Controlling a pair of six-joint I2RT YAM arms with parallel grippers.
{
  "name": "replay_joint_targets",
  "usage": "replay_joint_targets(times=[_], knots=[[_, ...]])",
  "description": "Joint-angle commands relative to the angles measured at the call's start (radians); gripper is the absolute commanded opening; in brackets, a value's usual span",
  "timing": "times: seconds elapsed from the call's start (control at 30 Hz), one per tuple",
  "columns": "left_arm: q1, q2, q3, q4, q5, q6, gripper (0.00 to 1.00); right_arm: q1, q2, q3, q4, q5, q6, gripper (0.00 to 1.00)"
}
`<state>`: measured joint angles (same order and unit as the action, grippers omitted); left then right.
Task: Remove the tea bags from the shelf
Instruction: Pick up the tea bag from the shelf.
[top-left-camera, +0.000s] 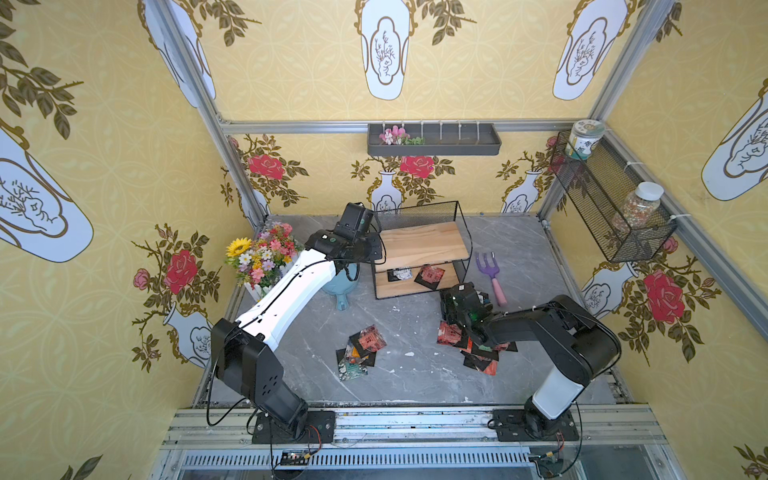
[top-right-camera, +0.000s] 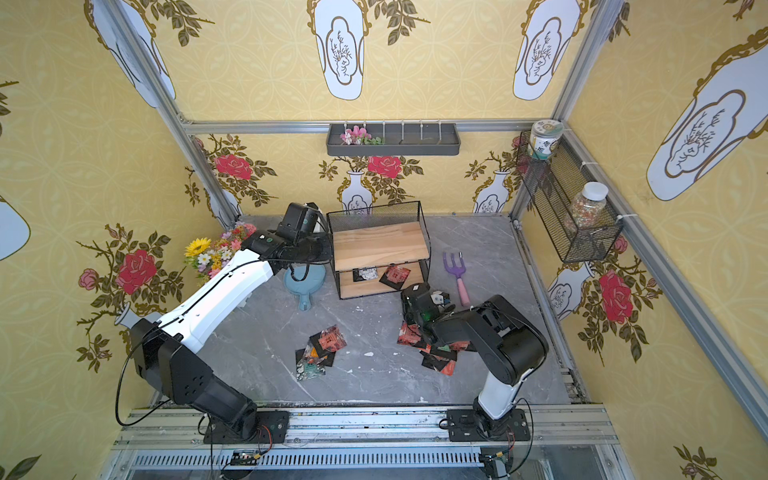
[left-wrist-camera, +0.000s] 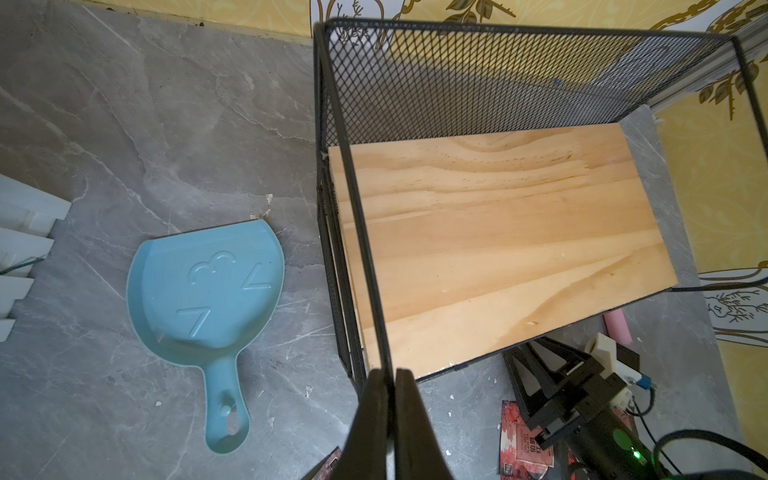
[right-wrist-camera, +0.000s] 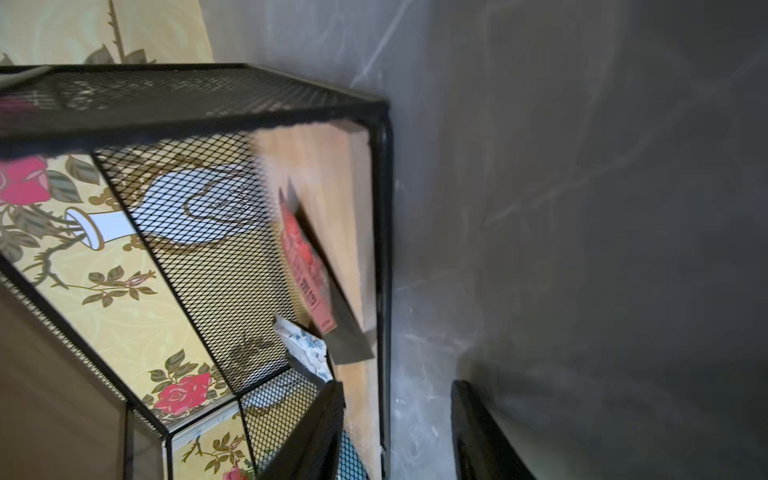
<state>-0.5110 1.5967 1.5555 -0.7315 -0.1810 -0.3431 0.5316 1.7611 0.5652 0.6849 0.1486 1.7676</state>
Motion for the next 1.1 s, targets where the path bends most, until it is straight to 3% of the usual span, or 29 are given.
replay_joint_targets(times=[0.0,0.4,1.07], knots=[[-0.002,0.009,-0.011,-0.059,0.025,0.040,0.00,-0.017,0.082,-0.012,0.146,-0.091,-0.023,0.48],[-0.002,0.009,-0.009,-0.063,0.021,0.044,0.00,-0.022,0.177,0.019,0.192,-0.099,-0.003,0.37],[-0.001,0.016,-0.004,-0.066,0.017,0.049,0.00,-0.029,0.142,0.034,0.103,-0.073,-0.011,0.06]])
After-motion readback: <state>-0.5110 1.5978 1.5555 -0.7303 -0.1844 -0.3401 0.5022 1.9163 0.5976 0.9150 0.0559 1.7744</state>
